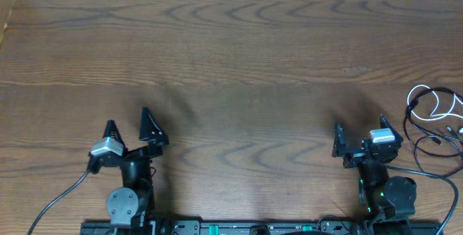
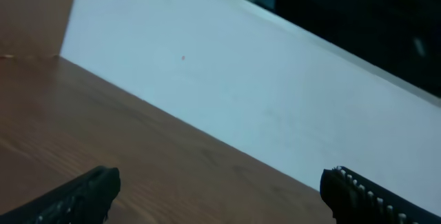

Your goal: Untangle cables

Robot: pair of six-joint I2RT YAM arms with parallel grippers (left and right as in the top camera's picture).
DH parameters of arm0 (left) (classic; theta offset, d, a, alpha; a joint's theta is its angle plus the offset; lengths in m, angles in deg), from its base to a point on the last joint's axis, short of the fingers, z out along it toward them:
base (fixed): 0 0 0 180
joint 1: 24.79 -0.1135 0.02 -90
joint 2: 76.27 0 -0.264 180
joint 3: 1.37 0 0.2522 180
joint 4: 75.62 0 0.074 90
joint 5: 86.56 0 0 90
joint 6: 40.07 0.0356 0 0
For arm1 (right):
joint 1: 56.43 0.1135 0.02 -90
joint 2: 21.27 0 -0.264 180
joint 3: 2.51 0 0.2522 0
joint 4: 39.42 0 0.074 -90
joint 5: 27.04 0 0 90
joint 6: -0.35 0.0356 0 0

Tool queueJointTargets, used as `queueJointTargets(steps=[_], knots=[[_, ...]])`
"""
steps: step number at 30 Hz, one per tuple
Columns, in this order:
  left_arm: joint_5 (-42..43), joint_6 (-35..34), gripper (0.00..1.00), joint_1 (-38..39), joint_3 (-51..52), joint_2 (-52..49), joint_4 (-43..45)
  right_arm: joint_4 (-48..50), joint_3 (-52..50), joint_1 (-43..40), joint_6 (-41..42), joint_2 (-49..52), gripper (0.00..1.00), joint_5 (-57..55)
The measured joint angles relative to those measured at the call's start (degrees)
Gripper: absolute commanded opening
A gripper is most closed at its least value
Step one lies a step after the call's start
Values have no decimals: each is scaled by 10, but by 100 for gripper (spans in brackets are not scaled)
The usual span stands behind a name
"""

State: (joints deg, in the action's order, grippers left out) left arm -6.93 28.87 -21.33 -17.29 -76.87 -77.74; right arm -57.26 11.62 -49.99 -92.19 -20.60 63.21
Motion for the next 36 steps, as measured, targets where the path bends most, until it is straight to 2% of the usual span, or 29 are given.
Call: queueJointTargets(steps=[4,8,11,13,36], knots=[[21,26,98,0,18,0,-5,0,0,0,0,0,99,0],[60,87,98,0,18,0,-18,0,0,0,0,0,99,0],[93,122,98,0,18,1,-103,0,0,0,0,0,99,0],[114,131,98,0,15,-2,-126,1,0,0,0,0,99,0],[134,141,98,0,11,0,-132,0,0,0,0,0,99,0]])
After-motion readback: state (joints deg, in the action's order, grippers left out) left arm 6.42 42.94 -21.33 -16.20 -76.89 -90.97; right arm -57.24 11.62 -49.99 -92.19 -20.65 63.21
